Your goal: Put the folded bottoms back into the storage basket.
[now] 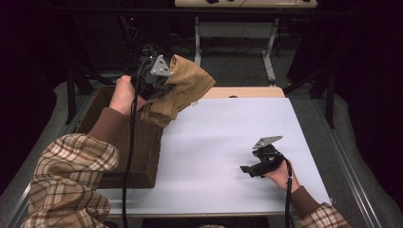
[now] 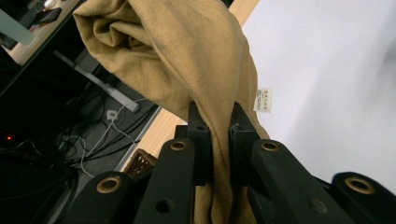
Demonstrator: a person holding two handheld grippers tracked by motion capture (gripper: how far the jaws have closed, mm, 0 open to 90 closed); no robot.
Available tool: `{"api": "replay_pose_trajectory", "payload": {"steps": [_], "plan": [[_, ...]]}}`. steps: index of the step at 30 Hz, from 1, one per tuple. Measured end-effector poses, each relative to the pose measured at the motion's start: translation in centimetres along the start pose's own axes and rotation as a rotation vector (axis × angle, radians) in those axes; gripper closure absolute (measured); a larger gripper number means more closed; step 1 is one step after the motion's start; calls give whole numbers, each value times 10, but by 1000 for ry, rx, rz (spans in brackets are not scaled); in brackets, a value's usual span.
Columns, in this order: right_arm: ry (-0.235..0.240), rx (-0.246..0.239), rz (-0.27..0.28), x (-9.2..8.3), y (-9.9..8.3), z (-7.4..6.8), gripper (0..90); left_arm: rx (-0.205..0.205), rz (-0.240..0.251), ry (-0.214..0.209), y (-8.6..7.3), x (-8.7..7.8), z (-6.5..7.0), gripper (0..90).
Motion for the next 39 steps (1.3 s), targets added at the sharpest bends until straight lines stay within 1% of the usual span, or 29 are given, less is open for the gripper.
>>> {"api": "replay_pose_trajectory", "payload": {"steps": [3, 5, 8, 9, 12, 13, 17, 22, 23, 27, 30, 32, 35, 39], "plan": [[-7, -2, -2, 0, 0, 0, 156, -4, -3, 9, 0, -3, -5, 833], [3, 1, 2, 0, 0, 0, 156, -10, -2, 16, 0, -6, -8, 833], [-1, -3, 2, 0, 0, 1, 156, -16, 0, 29, -1, -11, -12, 833], [-2, -3, 1, 0, 0, 1, 156, -11, -2, 29, -1, -13, -14, 833], [-4, -3, 1, 0, 0, 1, 157, -19, 5, 41, -1, -18, -18, 833], [-5, -3, 1, 0, 0, 1, 157, -16, 2, 46, -1, -20, -19, 833], [-7, -1, -2, 0, 0, 1, 157, -30, 4, 60, -5, -25, -23, 833], [-3, -2, 0, 0, 0, 1, 157, -48, -11, 82, -14, -30, -27, 832], [-3, -2, 0, 0, 0, 1, 157, -46, -19, 84, -16, -31, -28, 832], [-2, -2, 0, 0, 0, 1, 157, -68, -32, 100, -25, -34, -30, 832], [-9, -1, -3, 0, 0, 1, 157, -82, -44, 104, -34, -36, -31, 832], [-2, 1, 7, 0, 0, 0, 157, -88, -47, 105, -38, -37, -31, 832], [-4, 1, -1, 0, 0, 0, 157, -100, -58, 108, -46, -38, -32, 832], [-3, 3, -1, 0, 0, 0, 157, -125, -65, 117, -55, -40, -34, 832]]}}
Point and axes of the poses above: each handheld gripper's, and its own axes: x roughly forward along the jaws, y roughly out of its top, z roughly to its right, the point moved 8 cm from there along x, roughly forward along the jaws, and after that the axes turned 6 degrees about z, right-handed, at the moved point
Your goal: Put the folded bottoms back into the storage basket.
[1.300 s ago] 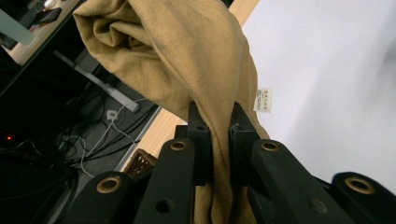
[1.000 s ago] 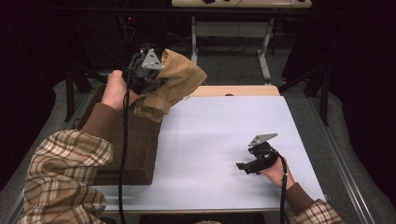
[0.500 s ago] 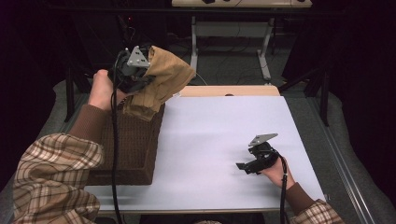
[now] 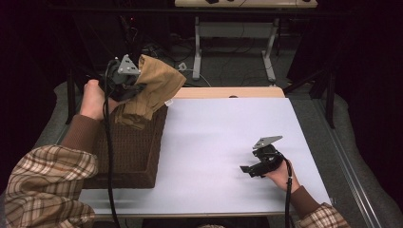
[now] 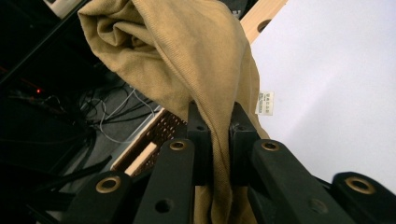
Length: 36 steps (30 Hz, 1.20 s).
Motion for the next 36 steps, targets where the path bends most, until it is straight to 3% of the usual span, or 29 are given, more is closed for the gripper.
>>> {"api": "replay_pose_trajectory", "payload": {"steps": [25, 36], "plan": [[-1, 1, 2, 0, 0, 0, 154, -145, -109, 45, -58, 4, -8, 831], [-8, 1, -1, 0, 0, 0, 141, -180, -149, 52, -77, 7, -6, 830]]}}
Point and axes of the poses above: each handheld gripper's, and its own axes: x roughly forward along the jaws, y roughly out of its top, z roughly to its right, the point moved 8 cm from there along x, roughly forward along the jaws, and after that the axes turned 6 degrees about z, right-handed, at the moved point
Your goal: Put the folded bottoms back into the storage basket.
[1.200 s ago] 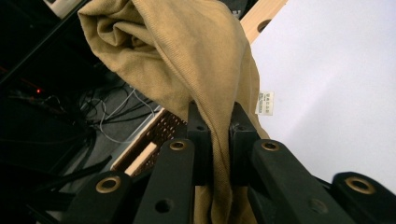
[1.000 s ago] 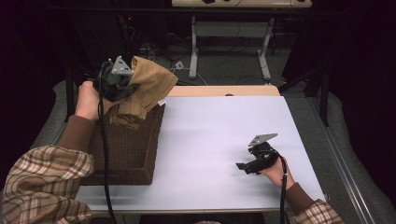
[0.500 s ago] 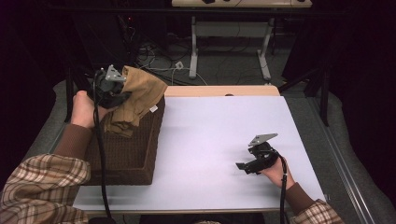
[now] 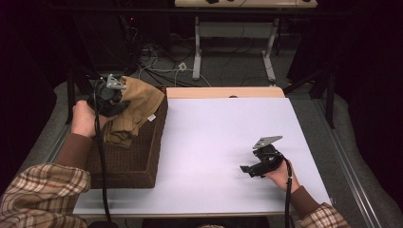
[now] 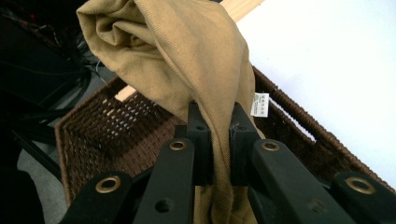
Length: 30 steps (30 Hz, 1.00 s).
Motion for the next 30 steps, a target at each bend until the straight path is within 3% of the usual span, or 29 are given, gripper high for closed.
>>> {"api": "replay_pose_trajectory", "payload": {"steps": [30], "plan": [[-1, -5, -3, 1, 0, 0, 143, -129, -83, -10, -44, 23, -2, 828]]}}
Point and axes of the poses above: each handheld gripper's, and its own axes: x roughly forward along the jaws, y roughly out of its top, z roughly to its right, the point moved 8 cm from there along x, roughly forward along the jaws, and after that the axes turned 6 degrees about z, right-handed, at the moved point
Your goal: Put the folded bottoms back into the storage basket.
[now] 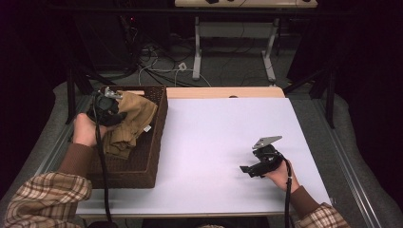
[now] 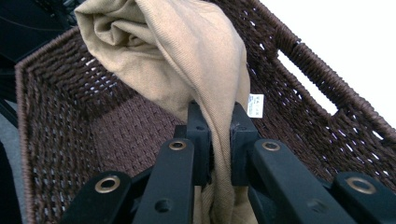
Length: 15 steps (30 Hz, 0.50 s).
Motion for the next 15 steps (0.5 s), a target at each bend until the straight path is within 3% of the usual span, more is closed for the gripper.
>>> {"api": "replay_pose_trajectory", "payload": {"steps": [15], "plan": [[2, -3, 2, 1, 0, 0, 144, -60, -82, -6, -26, 24, -8, 818]]}}
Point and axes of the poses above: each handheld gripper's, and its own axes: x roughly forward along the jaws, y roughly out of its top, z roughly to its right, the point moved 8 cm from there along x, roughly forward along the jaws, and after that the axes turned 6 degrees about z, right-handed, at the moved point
